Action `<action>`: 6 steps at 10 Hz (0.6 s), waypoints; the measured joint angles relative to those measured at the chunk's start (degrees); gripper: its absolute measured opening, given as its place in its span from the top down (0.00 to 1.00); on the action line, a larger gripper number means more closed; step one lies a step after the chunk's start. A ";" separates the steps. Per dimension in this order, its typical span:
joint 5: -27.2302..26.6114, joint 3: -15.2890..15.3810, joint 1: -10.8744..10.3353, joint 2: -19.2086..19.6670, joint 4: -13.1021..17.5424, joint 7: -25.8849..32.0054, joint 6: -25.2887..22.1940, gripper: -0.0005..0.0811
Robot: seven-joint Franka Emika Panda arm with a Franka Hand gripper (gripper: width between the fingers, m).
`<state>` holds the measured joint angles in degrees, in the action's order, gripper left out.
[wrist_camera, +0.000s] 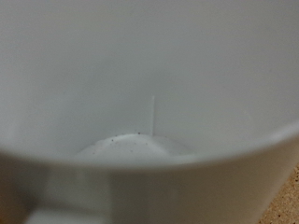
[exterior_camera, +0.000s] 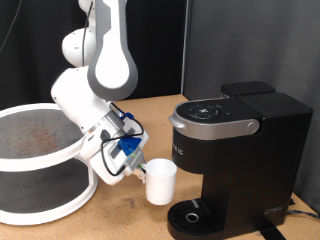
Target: Make a cup of coffee with the keurig machine
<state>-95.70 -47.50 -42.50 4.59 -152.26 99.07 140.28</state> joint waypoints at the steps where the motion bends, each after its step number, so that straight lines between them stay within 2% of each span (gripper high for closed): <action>1: -2.06 0.92 0.00 1.75 0.84 0.87 -0.60 0.92; 6: -9.90 4.84 0.00 7.27 4.45 3.47 -3.06 0.92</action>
<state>-105.59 -42.66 -42.49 11.86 -147.81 102.55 137.22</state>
